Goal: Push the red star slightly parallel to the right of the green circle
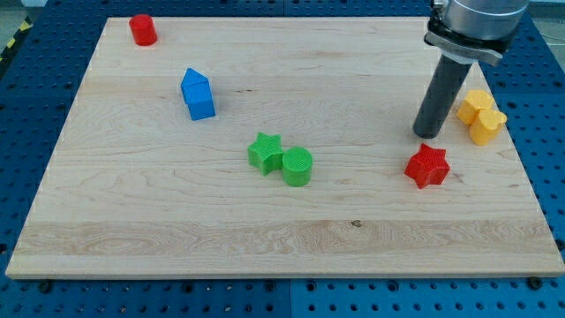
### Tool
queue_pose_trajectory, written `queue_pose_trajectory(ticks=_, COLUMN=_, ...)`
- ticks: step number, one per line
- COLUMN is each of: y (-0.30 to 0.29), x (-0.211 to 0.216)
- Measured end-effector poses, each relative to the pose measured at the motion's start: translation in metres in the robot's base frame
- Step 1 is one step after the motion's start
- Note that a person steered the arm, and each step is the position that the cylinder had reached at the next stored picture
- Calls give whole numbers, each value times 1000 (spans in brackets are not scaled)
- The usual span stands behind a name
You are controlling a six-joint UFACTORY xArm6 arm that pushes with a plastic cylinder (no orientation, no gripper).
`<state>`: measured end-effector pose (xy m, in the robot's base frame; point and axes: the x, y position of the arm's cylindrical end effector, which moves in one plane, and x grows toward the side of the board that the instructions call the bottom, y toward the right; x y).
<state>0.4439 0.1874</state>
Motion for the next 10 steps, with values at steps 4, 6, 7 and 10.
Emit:
queue_pose_trajectory(ticks=4, y=38, x=56)
queue_pose_trajectory(ticks=6, y=44, x=76)
queue_pose_trajectory(ticks=7, y=39, x=83)
queue_pose_trajectory(ticks=10, y=4, x=68)
